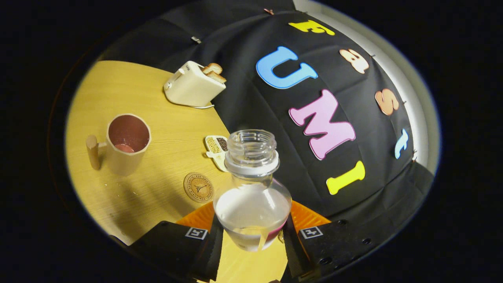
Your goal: Take the bottle from table, then pour the juice into the cup, finally place the bottle on the coaster
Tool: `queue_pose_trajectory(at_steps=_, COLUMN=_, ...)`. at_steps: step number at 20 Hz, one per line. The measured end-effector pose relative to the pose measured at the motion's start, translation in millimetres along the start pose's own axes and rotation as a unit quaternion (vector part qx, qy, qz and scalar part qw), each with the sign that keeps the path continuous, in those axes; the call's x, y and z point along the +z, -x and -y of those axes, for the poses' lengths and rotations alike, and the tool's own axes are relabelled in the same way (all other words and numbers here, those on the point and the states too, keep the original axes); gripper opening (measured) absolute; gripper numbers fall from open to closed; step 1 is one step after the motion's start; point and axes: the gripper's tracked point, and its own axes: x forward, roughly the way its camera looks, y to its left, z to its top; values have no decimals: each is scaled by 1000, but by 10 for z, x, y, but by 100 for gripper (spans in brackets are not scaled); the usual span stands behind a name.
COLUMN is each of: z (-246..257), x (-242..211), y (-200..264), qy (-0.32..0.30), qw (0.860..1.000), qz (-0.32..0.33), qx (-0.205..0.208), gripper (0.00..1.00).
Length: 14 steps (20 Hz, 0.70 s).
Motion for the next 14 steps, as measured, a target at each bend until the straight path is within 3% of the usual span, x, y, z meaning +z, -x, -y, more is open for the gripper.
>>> queue_pose_trajectory(at_steps=6, z=-169, x=246, y=-76, qy=145, qw=989, qz=38, qx=2, gripper=70)
queue_pose_trajectory(at_steps=14, z=-335, x=331, y=-287, qy=218, qw=975, qz=41, qx=14, gripper=70)
